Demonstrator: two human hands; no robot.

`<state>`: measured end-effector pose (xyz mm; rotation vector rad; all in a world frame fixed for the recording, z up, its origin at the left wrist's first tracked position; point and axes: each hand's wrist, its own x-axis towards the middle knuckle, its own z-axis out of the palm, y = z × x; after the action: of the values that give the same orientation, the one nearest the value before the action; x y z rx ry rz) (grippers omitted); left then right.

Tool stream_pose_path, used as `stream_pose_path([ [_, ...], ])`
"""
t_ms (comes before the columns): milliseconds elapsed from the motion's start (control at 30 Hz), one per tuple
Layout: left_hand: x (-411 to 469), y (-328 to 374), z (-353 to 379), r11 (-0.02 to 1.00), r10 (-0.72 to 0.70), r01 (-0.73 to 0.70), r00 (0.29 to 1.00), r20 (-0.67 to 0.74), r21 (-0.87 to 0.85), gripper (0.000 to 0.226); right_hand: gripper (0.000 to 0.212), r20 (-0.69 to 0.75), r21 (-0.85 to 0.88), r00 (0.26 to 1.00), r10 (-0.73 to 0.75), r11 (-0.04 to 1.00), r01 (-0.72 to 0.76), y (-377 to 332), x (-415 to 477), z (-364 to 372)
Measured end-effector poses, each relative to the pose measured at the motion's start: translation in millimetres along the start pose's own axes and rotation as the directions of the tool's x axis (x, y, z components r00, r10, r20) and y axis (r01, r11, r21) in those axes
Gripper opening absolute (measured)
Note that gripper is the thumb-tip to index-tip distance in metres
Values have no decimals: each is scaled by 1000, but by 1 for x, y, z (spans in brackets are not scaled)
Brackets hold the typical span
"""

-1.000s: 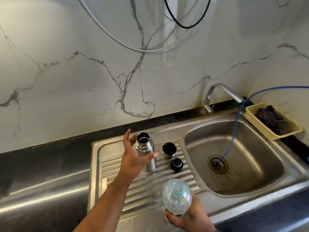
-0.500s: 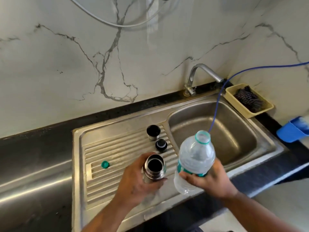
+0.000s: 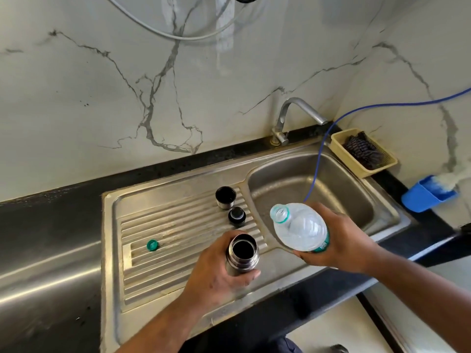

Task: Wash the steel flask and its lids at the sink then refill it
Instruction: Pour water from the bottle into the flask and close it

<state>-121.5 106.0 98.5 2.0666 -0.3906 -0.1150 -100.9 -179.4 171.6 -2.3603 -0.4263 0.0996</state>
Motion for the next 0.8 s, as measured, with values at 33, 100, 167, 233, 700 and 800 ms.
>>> stream_pose_path([
  [33, 0, -1, 0, 1000, -3, 3, 1000, 5, -1, 57, 81, 51, -54, 999, -8, 998, 11, 0, 1, -4],
  [100, -1, -3, -1, 1000, -5, 5, 1000, 21, -2, 58, 82, 148, -174, 989, 3, 985, 23, -3, 2, -10],
  [167, 0, -5, 0, 1000, -13, 13, 999, 32, -2, 59, 83, 210, -292, 978, 13, 955, 50, -4, 5, -13],
  [233, 0, -7, 1, 1000, -25, 25, 999, 38, -1, 60, 83, 248, -376, 968, 25, 924, 72, -8, 8, -14],
  [700, 0, -9, 2, 1000, -29, 29, 998, 54, 6, 60, 88, 266, -544, 959, 95, 837, 68, -26, 13, -22],
  [800, -1, -9, 2, 999, -37, 36, 998, 44, 16, 61, 88, 262, -564, 958, 112, 824, 58, -29, 12, -24],
])
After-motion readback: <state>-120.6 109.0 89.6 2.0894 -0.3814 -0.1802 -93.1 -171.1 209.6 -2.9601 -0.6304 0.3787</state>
